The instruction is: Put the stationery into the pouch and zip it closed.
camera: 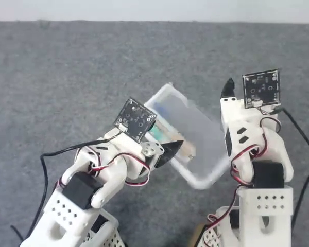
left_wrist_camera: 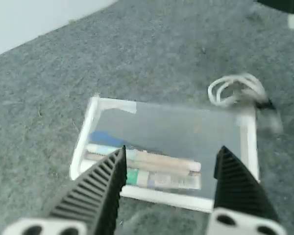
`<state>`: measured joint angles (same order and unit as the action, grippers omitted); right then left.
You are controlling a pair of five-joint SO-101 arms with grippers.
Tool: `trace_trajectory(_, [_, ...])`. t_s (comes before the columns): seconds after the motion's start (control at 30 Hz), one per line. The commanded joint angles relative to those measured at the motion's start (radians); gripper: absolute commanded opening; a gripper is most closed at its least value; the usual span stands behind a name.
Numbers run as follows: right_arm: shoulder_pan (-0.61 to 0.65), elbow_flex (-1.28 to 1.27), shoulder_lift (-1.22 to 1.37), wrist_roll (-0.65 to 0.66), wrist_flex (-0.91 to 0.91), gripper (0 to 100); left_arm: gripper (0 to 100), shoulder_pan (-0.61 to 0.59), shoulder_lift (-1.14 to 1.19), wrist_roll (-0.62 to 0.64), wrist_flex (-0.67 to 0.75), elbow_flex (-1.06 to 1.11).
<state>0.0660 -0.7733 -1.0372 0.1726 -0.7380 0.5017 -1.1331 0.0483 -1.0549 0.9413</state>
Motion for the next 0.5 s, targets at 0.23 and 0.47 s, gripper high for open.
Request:
trace_trajectory(0.23, [0.004, 0.046, -0.042, 0.005, -0.033, 13.9, 22, -0.117, -0.026, 0.018, 0.075, -0.045])
trace_trajectory(0.47, [0.004, 0.046, -0.044, 0.003, -0.033, 1.0, 1, -0.17, -0.026, 0.008, 0.192, 0.004])
